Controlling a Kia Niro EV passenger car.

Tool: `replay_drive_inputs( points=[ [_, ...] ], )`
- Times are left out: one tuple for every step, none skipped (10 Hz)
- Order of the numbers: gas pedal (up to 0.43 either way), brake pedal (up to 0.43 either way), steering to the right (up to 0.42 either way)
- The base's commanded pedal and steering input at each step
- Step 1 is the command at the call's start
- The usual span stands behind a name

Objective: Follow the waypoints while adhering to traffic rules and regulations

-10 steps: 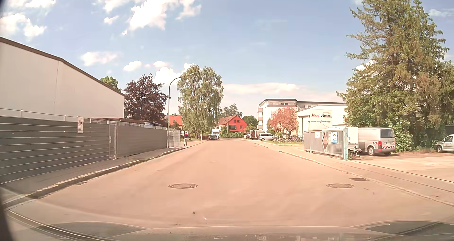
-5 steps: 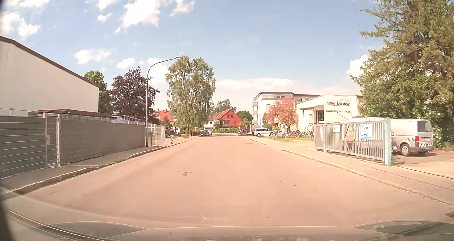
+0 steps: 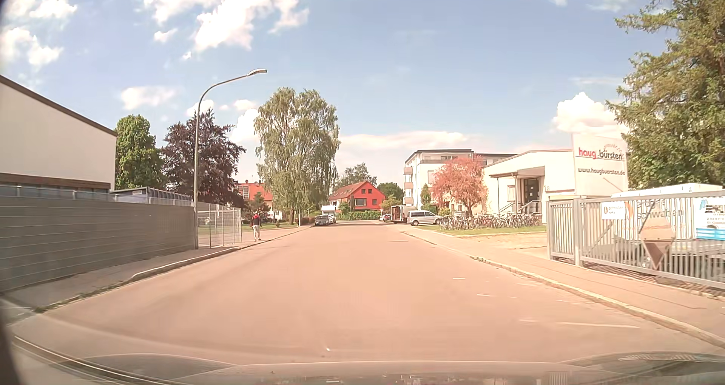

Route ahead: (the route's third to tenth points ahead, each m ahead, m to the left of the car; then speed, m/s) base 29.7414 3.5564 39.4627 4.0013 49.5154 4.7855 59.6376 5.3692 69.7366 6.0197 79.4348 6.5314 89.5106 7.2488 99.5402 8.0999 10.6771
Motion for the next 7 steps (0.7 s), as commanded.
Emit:
replay_drive_inputs(
  points=[
    [0.059,0.018,-0.006],
    [0.059,0.018,-0.008],
    [0.059,0.018,-0.01],
    [0.059,0.018,-0.013],
    [0.059,0.018,-0.018],
    [0.059,0.018,-0.02],
    [0.059,0.018,-0.015]
  ],
)
